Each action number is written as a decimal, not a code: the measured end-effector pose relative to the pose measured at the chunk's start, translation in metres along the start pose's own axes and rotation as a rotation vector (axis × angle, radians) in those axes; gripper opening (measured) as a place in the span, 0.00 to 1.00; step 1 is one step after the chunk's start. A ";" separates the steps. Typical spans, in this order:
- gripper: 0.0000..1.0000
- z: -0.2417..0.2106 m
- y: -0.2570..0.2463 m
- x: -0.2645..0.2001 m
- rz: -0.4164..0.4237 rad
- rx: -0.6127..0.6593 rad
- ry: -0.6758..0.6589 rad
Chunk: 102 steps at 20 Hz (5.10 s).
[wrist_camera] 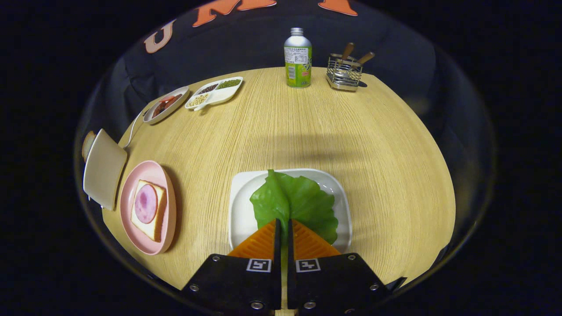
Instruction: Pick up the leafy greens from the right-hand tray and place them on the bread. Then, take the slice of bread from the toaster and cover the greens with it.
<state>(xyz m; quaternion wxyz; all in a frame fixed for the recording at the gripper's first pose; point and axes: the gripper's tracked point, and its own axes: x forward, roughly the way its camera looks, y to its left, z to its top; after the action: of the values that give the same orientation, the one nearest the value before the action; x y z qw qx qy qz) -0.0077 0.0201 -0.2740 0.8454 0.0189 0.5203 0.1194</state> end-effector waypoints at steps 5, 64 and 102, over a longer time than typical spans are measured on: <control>0.05 0.019 0.019 -0.030 0.045 -0.035 -0.095; 0.88 0.076 0.330 -0.114 0.468 -0.375 -0.194; 0.51 0.123 0.530 -0.086 0.421 -0.352 0.131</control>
<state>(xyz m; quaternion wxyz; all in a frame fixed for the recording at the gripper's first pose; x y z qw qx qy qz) -0.0323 0.5267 -0.0594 0.7566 -0.0281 0.5299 0.3820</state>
